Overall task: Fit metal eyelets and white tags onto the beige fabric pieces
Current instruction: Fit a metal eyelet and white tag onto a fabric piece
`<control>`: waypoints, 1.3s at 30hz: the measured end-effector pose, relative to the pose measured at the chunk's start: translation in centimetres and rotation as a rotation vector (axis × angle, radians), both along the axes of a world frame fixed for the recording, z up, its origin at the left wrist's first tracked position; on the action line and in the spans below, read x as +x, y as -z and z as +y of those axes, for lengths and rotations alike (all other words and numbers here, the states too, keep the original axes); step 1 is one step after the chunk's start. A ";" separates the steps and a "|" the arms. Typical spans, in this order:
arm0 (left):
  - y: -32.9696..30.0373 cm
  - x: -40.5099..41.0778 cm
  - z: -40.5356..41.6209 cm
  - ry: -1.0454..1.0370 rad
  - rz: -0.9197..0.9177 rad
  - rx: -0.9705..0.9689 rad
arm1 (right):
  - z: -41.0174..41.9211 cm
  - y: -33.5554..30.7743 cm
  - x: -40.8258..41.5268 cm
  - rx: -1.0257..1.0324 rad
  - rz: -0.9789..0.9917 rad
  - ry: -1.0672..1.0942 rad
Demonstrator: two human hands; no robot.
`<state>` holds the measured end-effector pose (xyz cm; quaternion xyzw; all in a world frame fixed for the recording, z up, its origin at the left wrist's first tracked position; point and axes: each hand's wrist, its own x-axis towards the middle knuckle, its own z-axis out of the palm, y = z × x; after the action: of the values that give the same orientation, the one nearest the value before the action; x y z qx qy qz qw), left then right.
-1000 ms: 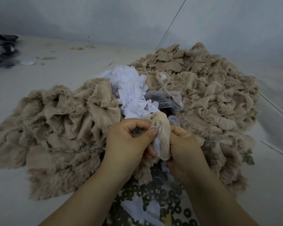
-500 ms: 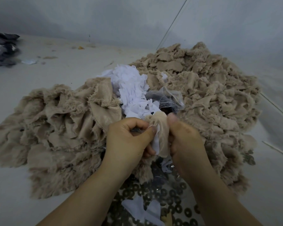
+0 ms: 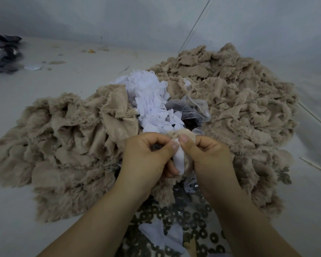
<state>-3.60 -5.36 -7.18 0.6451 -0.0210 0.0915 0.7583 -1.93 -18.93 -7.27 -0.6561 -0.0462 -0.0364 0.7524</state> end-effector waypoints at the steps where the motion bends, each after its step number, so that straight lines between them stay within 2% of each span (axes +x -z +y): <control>1: 0.0 0.0 -0.1 -0.008 -0.005 0.008 | 0.0 0.1 0.0 -0.010 -0.014 0.016; 14: 0.4 0.0 -0.4 -0.042 -0.066 0.040 | 0.2 0.0 -0.3 -0.267 -0.205 0.191; 22: 0.1 0.1 0.1 -0.121 -0.150 0.009 | 0.1 -0.2 -0.1 -0.095 -0.112 0.026; 27: 0.4 0.0 0.2 -0.143 -0.275 0.195 | 0.0 0.3 0.1 -0.012 -0.020 -0.034; 32: 0.4 0.0 0.2 -0.088 -0.287 0.090 | -0.1 0.4 0.4 0.080 0.072 -0.094; 37: 0.8 0.2 0.5 -0.049 -0.361 0.198 | -0.3 0.7 0.7 0.022 0.081 0.006; 39: 0.7 0.2 0.5 -0.068 -0.342 0.173 | -0.2 0.7 0.6 0.013 0.069 0.023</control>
<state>-3.42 -4.89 -7.86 0.6832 -0.1356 0.2233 0.6819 -1.29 -19.10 -7.96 -0.6524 -0.0125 -0.0224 0.7575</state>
